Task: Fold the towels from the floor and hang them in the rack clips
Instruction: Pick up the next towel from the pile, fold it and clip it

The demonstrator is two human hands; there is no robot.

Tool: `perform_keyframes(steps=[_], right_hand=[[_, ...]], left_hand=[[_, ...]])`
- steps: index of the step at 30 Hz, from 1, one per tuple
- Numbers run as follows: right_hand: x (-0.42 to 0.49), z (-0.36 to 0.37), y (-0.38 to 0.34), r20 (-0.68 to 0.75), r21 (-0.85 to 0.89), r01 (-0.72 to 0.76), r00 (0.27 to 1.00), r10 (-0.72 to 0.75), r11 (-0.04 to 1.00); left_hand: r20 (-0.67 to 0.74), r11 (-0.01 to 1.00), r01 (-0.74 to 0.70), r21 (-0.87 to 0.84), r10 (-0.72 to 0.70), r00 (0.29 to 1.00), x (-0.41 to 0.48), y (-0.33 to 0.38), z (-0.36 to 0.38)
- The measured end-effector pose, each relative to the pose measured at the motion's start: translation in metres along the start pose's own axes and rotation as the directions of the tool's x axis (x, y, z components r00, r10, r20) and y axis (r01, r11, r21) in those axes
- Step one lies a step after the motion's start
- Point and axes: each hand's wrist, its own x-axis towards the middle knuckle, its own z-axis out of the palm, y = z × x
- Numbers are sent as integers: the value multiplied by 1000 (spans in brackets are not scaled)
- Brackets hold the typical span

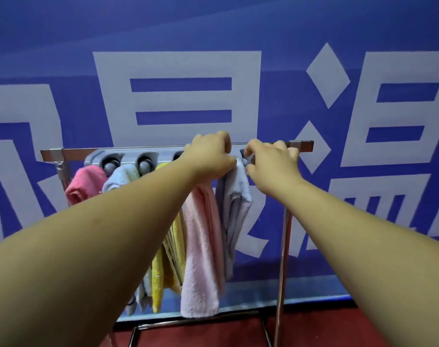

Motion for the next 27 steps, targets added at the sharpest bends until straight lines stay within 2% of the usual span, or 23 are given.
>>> perform_keyframes(steps=[2, 7, 12, 16, 22, 25, 27], right_hand=[[-2, -1, -1, -5, 55, 46, 999, -45, 997], [-16, -5, 0, 163, 54, 143, 975, -150, 988], [-33, 0, -1, 264, -75, 229, 943, -202, 971], [-40, 10, -5, 230, -170, 227, 955, -185, 959], [-48, 25, -13, 39, -202, 147, 989, -142, 968], [-41, 20, -14, -7, -208, 100, 995, -104, 973], [-34, 14, -12, -25, -202, 92, 995, -99, 975]], left_hand=[[-4, 995, -86, 47, 87, 996, -13, 2, -3], [122, 925, -236, 299, 208, 970, -41, -2, 0], [102, 849, -233, 474, 211, 972, -56, 7, 23], [34, 820, -187, 541, 201, 979, -57, 14, 35], [-30, 886, -157, 436, 189, 982, -50, 14, 32], [-23, 880, -170, 444, 201, 979, -47, 7, 23], [36, 866, -166, 471, 169, 985, -47, 3, 21]])
